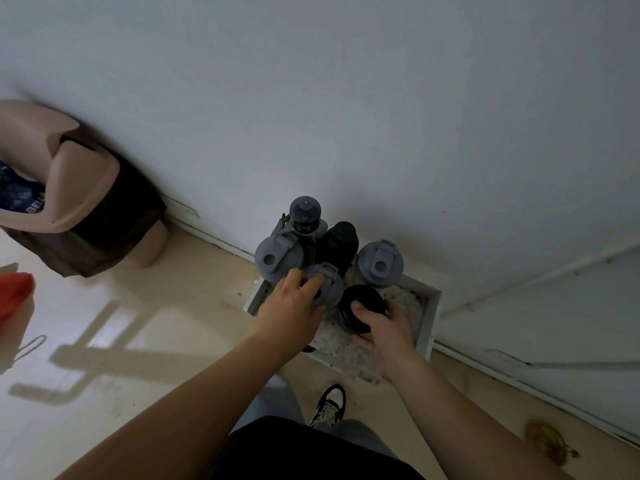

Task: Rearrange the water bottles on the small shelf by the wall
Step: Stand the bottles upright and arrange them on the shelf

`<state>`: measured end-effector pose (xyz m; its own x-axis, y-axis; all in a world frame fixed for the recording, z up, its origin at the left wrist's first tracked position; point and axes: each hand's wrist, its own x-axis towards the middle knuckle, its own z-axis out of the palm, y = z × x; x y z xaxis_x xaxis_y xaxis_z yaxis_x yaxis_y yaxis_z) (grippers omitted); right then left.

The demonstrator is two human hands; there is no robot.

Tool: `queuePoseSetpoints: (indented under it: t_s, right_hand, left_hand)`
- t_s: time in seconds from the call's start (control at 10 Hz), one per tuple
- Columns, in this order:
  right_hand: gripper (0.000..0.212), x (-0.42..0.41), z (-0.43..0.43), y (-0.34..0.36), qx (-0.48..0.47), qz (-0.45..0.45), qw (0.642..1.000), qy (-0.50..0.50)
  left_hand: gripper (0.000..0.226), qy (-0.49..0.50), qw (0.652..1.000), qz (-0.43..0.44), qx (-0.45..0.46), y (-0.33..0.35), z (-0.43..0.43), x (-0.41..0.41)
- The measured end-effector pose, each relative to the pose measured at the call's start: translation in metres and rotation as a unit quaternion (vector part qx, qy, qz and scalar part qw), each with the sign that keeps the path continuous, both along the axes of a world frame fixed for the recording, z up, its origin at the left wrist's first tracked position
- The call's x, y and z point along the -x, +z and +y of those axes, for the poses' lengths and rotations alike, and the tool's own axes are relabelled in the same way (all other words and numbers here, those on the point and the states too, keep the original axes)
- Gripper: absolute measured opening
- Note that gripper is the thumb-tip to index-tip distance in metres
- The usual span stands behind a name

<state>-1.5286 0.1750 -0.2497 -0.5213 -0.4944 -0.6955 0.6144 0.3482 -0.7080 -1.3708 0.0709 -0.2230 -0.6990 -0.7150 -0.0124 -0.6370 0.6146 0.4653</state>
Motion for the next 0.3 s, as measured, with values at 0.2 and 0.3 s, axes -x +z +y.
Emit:
queuePoseSetpoints:
  t_s: [0.2,0.3]
  right_hand:
    - [0.094,0.001,0.009,0.008,-0.039,0.067,0.997,-0.005]
    - [0.084,-0.001,0.008,0.017,-0.057,0.121,0.991,-0.023]
  left_hand:
    - [0.047,-0.016,1.000,0.019,0.013,0.015,-0.007,-0.013]
    - [0.043,-0.033,0.998,0.045,0.021,0.022,-0.016,-0.024]
